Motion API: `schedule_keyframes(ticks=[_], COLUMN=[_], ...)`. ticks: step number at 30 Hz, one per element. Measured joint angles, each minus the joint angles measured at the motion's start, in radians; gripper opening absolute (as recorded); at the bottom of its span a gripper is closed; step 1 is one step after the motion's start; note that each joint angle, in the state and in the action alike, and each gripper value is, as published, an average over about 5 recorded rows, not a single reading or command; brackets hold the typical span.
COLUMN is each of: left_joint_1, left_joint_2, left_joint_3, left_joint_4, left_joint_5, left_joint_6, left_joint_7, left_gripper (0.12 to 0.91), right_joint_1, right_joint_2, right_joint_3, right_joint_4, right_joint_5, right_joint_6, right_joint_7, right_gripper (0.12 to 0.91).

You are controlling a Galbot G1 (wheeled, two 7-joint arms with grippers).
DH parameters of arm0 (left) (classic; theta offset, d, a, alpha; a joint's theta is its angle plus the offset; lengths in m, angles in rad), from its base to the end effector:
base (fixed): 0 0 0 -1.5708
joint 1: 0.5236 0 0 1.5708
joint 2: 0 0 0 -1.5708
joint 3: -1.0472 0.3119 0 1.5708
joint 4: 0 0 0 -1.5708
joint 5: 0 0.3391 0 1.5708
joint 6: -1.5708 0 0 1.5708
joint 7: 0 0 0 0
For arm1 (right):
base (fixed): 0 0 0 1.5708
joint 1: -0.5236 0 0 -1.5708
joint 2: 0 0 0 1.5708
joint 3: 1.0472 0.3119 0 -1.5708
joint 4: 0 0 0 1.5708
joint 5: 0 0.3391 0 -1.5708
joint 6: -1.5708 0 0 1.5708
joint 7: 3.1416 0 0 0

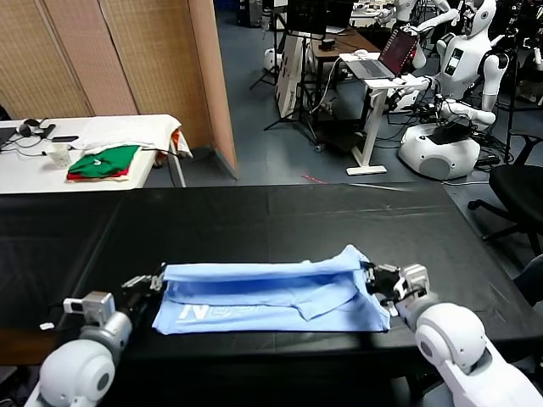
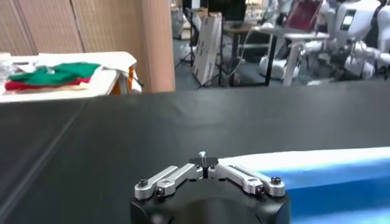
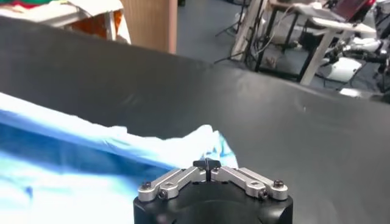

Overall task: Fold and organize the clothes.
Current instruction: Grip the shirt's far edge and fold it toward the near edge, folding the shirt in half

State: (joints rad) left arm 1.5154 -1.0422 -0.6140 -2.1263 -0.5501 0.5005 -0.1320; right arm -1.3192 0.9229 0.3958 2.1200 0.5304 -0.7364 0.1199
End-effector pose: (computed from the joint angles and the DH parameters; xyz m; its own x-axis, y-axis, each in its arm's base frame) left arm 0.2101 0.0896 -0.2203 -0.9011 0.0683 0.4282 0.0843 0.9963 0.0184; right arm 0.2415 -0.0520 -0.2021 -0.7963 -0.1871 0.5752 -0.3060 0.9449 -0.1161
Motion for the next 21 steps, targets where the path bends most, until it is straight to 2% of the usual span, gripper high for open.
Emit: schedule_keyframes(ticks=[12, 14, 17, 21], left_joint_1=[0.064, 0.068, 0.073, 0.076], left_joint_2=[-0.040, -0.046, -0.055, -0.067], left_joint_3=[0.014, 0.015, 0.016, 0.015], left_joint_4=[-0.004, -0.005, -0.008, -0.018], left_joint_5=[0.069, 0.079, 0.097, 0.118], left_joint_6=[-0.001, 0.001, -0.001, -0.005], left_joint_7=[-0.003, -0.007, -0.011, -0.013], left_gripper=[0.147, 0.147, 0.183, 0.383], right_joint_1=[-0.050, -0.059, -0.076, -0.095], right_joint_2=[0.007, 0.006, 0.006, 0.015], right_joint_3=[0.009, 0.015, 0.029, 0.051], right_joint_4=[0.031, 0.042, 0.064, 0.095], right_joint_5=[0.000, 0.001, 0.005, 0.024], right_joint_6=[0.000, 0.000, 0.000, 0.019], right_joint_7=[-0.010, -0.022, -0.036, -0.040], right_gripper=[0.151, 0.206, 0.373, 0.619])
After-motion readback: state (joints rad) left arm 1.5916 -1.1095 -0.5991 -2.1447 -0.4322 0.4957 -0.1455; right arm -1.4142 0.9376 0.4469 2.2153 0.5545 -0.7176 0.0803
